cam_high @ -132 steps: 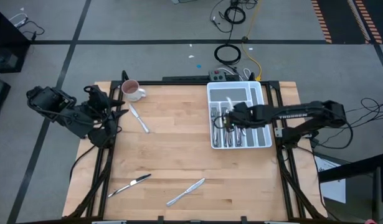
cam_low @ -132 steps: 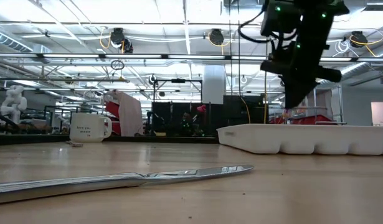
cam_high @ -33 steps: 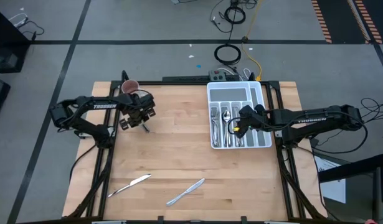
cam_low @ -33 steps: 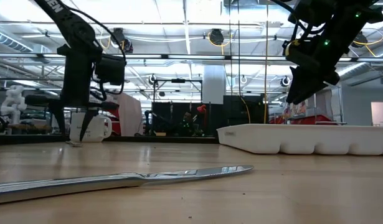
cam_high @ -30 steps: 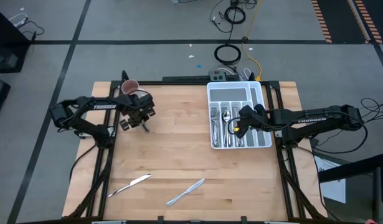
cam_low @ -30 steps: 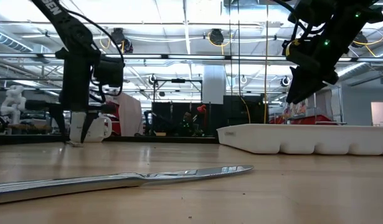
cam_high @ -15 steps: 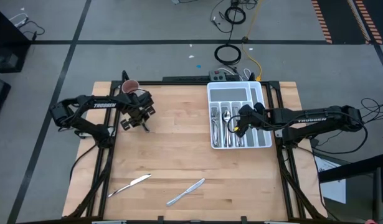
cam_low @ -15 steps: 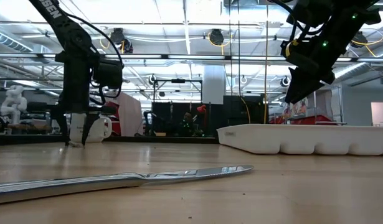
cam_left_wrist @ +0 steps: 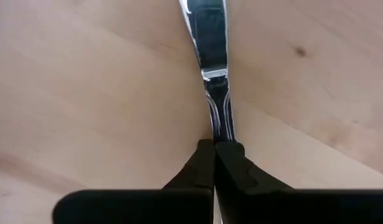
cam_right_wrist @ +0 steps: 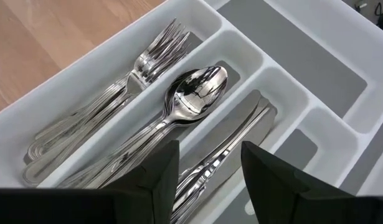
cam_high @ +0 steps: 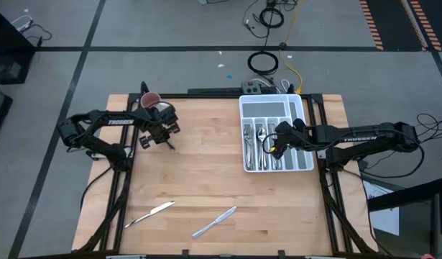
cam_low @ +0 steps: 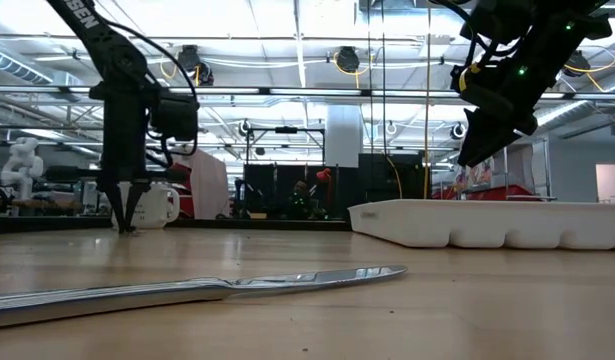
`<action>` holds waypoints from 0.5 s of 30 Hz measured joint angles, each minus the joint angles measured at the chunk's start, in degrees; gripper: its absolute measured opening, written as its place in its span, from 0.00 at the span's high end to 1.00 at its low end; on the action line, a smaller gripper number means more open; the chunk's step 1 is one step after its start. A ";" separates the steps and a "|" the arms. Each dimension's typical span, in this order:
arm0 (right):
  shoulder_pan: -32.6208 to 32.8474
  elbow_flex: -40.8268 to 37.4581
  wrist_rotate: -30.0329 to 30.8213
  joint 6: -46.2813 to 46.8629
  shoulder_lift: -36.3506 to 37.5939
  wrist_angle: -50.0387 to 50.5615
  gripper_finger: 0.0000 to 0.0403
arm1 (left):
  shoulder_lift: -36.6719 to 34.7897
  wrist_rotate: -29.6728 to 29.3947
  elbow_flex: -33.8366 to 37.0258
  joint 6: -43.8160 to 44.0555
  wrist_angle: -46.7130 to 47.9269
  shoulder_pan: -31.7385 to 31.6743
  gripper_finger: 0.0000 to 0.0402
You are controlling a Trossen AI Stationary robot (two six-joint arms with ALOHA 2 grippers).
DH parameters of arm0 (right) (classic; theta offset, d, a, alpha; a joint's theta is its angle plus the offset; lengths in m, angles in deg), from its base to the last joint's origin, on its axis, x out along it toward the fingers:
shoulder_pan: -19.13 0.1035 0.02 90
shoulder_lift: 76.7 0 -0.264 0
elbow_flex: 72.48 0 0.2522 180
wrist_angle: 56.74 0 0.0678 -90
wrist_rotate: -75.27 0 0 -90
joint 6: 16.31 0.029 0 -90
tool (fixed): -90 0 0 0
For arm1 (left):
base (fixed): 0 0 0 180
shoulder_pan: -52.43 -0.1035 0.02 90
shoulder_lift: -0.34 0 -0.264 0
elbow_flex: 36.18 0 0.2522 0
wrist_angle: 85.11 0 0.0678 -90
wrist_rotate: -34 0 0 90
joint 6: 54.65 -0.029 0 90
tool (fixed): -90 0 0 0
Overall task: Sort silverware
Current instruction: Put the silver table knife into the silverware tray
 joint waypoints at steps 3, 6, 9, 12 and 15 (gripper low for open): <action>0.00 0.00 0.00 0.01 0.00 0.00 0.60 | 0.12 -0.79 -0.38 -0.24 0.23 0.88 1.00; 0.00 0.00 0.00 0.00 0.00 -0.01 0.60 | 0.27 -1.33 -0.69 -0.28 0.39 2.03 1.00; 0.00 0.00 0.00 0.02 -0.01 -0.02 0.60 | 0.51 -1.57 -1.23 -0.24 0.63 3.94 1.00; 0.00 0.00 0.00 0.02 0.00 -0.04 0.60 | 0.83 -1.50 -2.30 -0.02 0.25 5.95 1.00; 0.00 0.00 0.00 0.29 0.00 -0.07 0.60 | 0.94 -0.80 -3.51 0.19 -0.09 7.71 1.00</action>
